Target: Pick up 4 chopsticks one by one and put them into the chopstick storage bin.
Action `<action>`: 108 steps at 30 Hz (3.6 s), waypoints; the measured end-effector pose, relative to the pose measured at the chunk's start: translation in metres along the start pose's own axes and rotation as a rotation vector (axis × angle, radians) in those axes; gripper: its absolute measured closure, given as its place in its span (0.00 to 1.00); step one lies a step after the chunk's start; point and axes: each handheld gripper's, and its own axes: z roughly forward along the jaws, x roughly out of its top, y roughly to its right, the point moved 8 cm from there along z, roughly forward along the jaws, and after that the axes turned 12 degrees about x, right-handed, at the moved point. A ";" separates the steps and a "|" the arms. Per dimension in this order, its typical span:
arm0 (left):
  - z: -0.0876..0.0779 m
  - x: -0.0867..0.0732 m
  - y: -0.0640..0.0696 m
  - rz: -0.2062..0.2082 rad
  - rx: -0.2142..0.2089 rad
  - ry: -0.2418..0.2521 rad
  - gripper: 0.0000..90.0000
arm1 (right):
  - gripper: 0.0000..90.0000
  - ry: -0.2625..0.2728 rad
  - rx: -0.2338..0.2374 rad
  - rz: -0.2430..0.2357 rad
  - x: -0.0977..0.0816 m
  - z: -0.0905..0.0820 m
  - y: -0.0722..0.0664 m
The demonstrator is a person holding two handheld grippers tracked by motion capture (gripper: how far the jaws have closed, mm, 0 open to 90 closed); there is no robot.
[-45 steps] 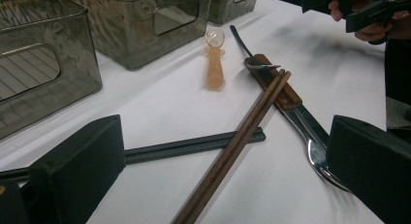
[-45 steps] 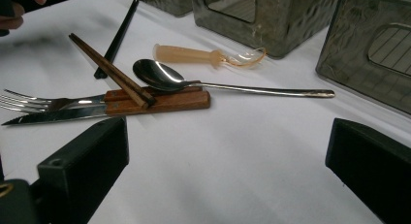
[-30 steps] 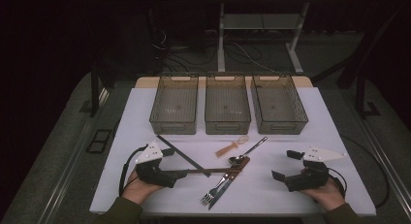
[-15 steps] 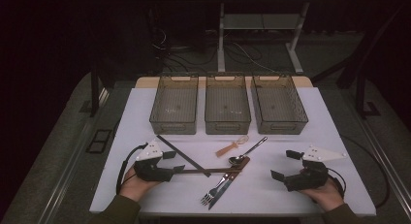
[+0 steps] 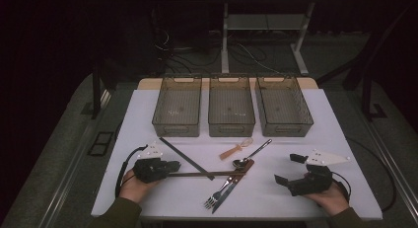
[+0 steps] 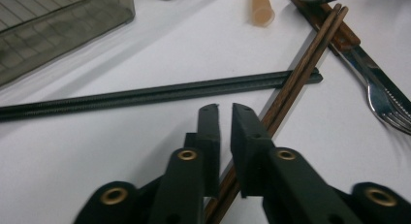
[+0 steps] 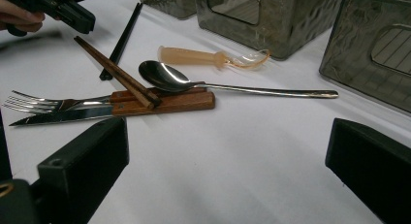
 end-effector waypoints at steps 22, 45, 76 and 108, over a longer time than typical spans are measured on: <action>-0.001 -0.015 -0.005 0.022 0.027 -0.105 1.00 | 0.02 -0.021 -0.013 -0.027 -0.003 0.001 -0.002; -0.008 -0.020 0.003 0.058 0.009 -0.150 1.00 | 0.02 -0.023 -0.017 -0.026 -0.003 0.001 -0.002; -0.013 -0.023 0.026 0.113 -0.080 -0.188 1.00 | 0.02 -0.019 -0.023 -0.026 -0.003 0.000 -0.001; -0.014 -0.008 0.038 0.122 -0.126 -0.131 0.80 | 0.02 -0.027 -0.020 -0.029 -0.004 0.001 -0.002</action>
